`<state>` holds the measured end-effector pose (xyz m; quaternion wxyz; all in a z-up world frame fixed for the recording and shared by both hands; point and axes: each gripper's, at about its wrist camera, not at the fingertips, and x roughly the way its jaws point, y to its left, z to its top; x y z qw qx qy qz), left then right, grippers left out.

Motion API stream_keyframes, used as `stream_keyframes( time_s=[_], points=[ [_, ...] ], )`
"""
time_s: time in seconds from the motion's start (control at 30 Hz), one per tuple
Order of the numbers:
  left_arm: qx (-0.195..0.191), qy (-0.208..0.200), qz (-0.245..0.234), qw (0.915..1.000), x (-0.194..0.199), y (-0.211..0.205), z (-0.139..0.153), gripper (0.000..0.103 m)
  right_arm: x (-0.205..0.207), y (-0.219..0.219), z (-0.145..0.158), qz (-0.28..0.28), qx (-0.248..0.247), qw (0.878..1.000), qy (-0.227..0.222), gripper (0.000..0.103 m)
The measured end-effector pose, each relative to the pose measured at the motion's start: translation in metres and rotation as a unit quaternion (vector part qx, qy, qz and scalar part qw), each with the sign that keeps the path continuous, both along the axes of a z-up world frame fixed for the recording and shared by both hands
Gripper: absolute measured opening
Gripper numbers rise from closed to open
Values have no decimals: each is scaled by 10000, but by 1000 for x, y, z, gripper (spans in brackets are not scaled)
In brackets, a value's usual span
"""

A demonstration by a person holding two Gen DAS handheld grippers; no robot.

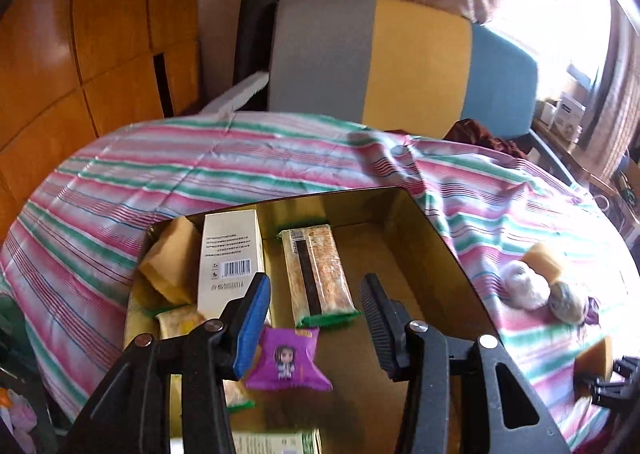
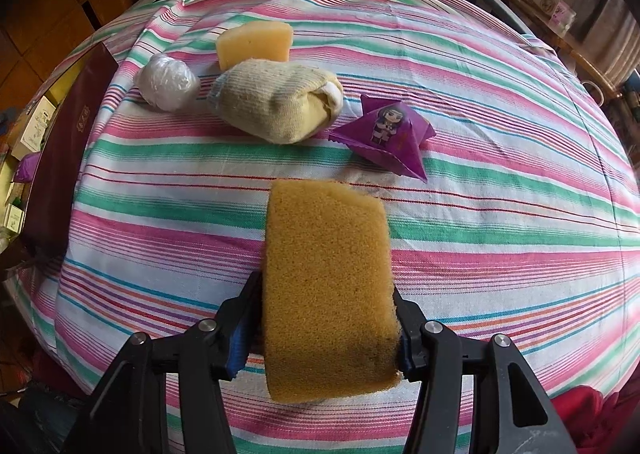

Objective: Organize objects
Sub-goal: 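Carry the cracker bar into the gold tray and open the left gripper, then carry the yellow sponge into the gold tray and open the right gripper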

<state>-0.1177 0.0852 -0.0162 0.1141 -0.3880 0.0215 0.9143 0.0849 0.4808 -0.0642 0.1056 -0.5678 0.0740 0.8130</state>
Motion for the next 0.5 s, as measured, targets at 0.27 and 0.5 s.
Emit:
stream_keyframes(
  time_s=[0.27,0.5],
  points=[
    [76,124,-190,9997,32,-5,10,48,2,-3,1,42,91,9999,7,55],
    [113,119,-228,9996,50,-13,8,48,3,-4,3,19,54,10000,20,52]
  ],
)
